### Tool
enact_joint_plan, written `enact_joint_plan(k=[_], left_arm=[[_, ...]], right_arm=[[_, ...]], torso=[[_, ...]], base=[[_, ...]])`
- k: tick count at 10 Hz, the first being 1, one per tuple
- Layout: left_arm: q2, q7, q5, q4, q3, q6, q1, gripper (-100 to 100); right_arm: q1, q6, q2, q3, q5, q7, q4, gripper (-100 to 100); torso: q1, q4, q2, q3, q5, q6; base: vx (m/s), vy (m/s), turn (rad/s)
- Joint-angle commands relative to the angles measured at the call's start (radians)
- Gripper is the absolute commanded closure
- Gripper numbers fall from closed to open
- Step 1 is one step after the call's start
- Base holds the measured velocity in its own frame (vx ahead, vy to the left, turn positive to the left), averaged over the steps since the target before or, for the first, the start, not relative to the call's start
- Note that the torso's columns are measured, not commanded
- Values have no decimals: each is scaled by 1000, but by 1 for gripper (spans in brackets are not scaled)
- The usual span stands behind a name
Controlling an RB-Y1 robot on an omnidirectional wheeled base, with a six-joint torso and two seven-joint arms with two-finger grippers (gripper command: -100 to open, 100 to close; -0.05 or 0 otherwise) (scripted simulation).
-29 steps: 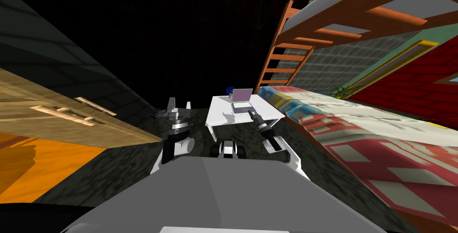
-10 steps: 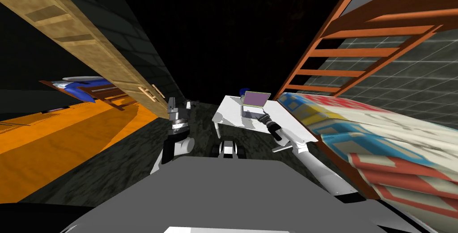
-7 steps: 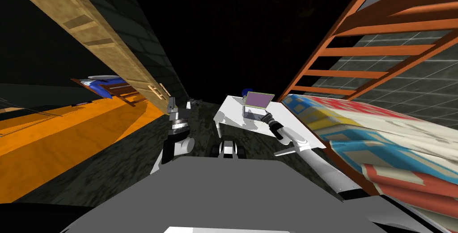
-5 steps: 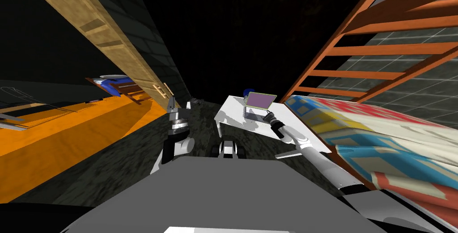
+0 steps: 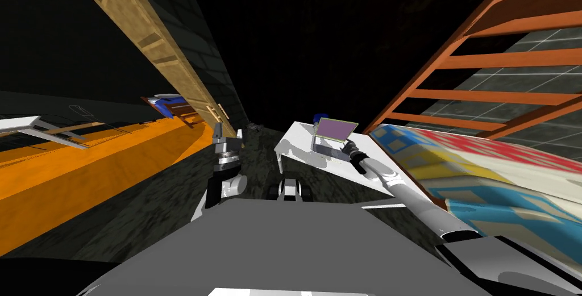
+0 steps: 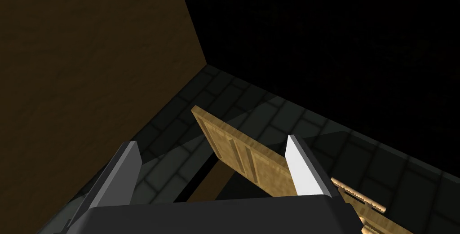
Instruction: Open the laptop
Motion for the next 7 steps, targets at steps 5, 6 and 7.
enact_joint_plan(k=[5, 6, 7], left_arm=[[0, 0, 0, 0, 0, 0, 0, 0], [0, 0, 0, 0, 0, 0, 0, 0], [0, 0, 0, 0, 0, 0, 0, 0]], right_arm=[[-75, 44, -89, 17, 116, 120, 156, -100], [-93, 60, -116, 22, 147, 154, 193, -100], [-93, 60, -116, 22, 147, 154, 193, -100]], torso=[[-2, 0, 0, 0, 0, -1], [-1, 0, 0, 0, 0, 0], [0, 0, 0, 0, 0, -1]], base=[[-8, -40, 174], [-14, -39, 154], [-8, -35, 87]])
